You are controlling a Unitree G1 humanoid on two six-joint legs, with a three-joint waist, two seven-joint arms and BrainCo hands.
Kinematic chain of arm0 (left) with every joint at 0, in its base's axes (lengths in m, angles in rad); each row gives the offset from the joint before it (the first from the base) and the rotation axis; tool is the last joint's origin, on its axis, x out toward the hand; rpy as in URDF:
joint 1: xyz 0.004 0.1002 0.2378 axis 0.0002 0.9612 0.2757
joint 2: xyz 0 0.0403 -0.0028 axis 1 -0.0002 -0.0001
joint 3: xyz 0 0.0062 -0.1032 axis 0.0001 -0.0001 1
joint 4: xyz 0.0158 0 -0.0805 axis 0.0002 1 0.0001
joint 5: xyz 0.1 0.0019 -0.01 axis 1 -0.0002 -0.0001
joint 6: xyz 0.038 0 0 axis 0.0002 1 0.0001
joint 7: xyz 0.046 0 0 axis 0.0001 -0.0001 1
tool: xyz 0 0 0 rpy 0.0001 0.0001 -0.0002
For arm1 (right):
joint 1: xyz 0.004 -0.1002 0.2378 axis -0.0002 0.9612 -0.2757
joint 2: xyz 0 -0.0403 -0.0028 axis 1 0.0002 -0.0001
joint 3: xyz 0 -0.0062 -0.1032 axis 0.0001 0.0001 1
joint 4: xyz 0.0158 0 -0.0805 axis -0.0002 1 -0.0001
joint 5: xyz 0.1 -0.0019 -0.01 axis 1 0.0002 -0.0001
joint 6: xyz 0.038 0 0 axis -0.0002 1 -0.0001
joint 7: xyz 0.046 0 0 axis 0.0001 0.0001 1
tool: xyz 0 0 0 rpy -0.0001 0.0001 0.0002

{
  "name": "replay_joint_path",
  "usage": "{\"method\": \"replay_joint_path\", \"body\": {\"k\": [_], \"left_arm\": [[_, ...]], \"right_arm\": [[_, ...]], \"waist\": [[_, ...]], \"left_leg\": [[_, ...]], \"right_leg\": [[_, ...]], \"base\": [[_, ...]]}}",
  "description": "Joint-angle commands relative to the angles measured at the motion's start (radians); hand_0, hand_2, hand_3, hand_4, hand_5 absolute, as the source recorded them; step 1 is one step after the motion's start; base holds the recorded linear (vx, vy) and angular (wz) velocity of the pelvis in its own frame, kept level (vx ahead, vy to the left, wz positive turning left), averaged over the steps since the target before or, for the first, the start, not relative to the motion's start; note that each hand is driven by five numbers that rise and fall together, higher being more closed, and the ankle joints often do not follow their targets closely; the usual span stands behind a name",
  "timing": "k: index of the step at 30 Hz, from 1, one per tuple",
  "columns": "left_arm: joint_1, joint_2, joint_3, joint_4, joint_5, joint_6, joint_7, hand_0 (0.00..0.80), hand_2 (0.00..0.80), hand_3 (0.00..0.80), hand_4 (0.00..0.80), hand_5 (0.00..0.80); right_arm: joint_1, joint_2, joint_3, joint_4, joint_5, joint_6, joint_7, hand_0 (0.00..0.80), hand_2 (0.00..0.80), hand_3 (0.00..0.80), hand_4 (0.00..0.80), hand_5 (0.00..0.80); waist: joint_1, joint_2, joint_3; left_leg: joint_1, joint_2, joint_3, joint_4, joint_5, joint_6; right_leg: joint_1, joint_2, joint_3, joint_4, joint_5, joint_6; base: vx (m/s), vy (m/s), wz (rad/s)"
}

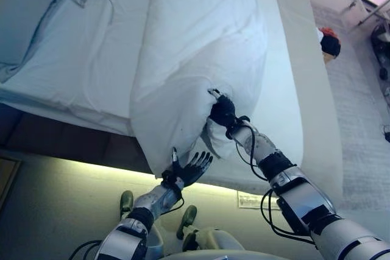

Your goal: Make the bed neatly

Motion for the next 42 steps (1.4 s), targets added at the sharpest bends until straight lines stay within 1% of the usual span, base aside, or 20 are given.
{"method": "replay_joint_path", "body": {"k": [1,6,10,18,22,25,28,32,39,42], "left_arm": [[-0.103,-0.102,-0.082,-0.016,-0.051,-0.016,-0.112,0.000,0.000,0.000,0.000,0.000],[-0.150,-0.111,-0.076,-0.027,-0.051,-0.075,-0.171,0.000,0.000,0.000,0.000,0.000],[-0.183,-0.112,-0.061,-0.035,-0.051,-0.127,-0.210,0.000,0.000,0.000,0.000,0.000],[-0.213,-0.093,-0.009,-0.059,-0.051,-0.200,-0.257,0.000,0.000,0.000,0.000,0.000],[-0.214,-0.084,0.015,-0.053,-0.051,-0.208,-0.284,0.000,0.000,0.000,0.000,0.000],[-0.195,-0.079,0.032,-0.057,-0.051,-0.215,-0.295,0.000,0.000,0.000,0.000,0.000],[-0.175,-0.069,0.053,-0.060,-0.051,-0.235,-0.292,0.000,0.000,0.000,0.000,0.000],[-0.153,-0.052,0.091,-0.065,-0.051,-0.264,-0.271,0.000,0.000,0.000,0.000,0.000],[-0.099,-0.010,0.167,-0.079,-0.051,-0.295,-0.250,0.000,0.000,0.000,0.000,0.000],[-0.077,0.003,0.203,-0.092,-0.051,-0.328,-0.240,0.000,0.000,0.000,0.000,0.000]], "right_arm": [[-0.072,0.008,-0.019,-0.223,0.053,-0.061,0.091,0.800,0.800,0.800,0.800,0.800],[-0.030,0.005,-0.007,-0.311,0.042,-0.055,0.102,0.800,0.800,0.800,0.800,0.800],[0.005,0.001,-0.011,-0.357,0.023,-0.047,0.117,0.800,0.800,0.800,0.800,0.800],[0.038,-0.018,-0.029,-0.385,0.012,-0.033,0.134,0.800,0.800,0.800,0.800,0.800],[0.041,-0.027,-0.039,-0.377,0.013,-0.032,0.131,0.800,0.800,0.800,0.800,0.800],[0.048,-0.037,-0.050,-0.368,0.020,-0.042,0.143,0.800,0.800,0.800,0.800,0.800],[0.059,-0.041,-0.064,-0.376,0.020,-0.049,0.140,0.800,0.800,0.800,0.800,0.800],[0.077,-0.045,-0.096,-0.373,0.014,-0.040,0.128,0.800,0.800,0.800,0.800,0.800],[0.112,-0.073,-0.127,-0.325,-0.008,-0.008,0.138,0.800,0.800,0.800,0.800,0.800],[0.135,-0.081,-0.130,-0.308,-0.021,0.008,0.152,0.800,0.800,0.800,0.800,0.800]], "waist": [[-0.008,-0.015,-0.008],[-0.039,-0.017,-0.004],[-0.056,-0.025,-0.003],[-0.065,-0.025,0.001],[-0.058,-0.025,0.003],[-0.045,-0.025,0.005],[-0.033,-0.027,0.002],[-0.022,-0.027,-0.007],[0.002,-0.007,-0.031],[0.008,0.005,-0.046]], "left_leg": [[0.002,0.023,0.003,-0.002,-0.070,0.012],[-0.007,0.027,0.012,0.005,-0.070,0.008],[-0.012,0.032,0.021,0.008,-0.071,0.005],[-0.020,0.033,0.017,0.012,-0.072,0.001],[-0.021,0.028,0.006,0.009,-0.075,0.003],[-0.022,0.023,-0.006,0.006,-0.078,0.005],[-0.019,0.020,-0.014,0.003,-0.082,0.005],[-0.011,0.015,-0.022,-0.001,-0.087,0.007],[0.011,0.000,-0.043,-0.013,-0.091,0.010],[0.023,-0.006,-0.049,-0.016,-0.094,0.011]], "right_leg": [[-0.018,-0.085,0.022,0.049,-0.003,0.090],[-0.032,-0.084,0.033,0.057,-0.011,0.089],[-0.038,-0.082,0.033,0.059,-0.016,0.089],[-0.046,-0.083,0.025,0.071,-0.029,0.086],[-0.044,-0.086,0.017,0.074,-0.035,0.086],[-0.041,-0.090,0.008,0.077,-0.040,0.086],[-0.034,-0.092,-0.003,0.076,-0.043,0.086],[-0.020,-0.092,-0.012,0.072,-0.048,0.086],[0.012,-0.098,-0.025,0.059,-0.053,0.084],[0.029,-0.101,-0.029,0.051,-0.054,0.084]], "base": [[-0.039,0.023,-0.10],[-0.026,0.022,-0.05],[-0.015,0.007,-0.04],[-0.008,0.011,-0.04],[-0.003,0.007,0.02],[0.003,0.008,0.05],[0.019,-0.002,0.09],[0.031,0.003,0.06],[0.040,0.032,0.11],[0.050,0.050,0.07]]}}
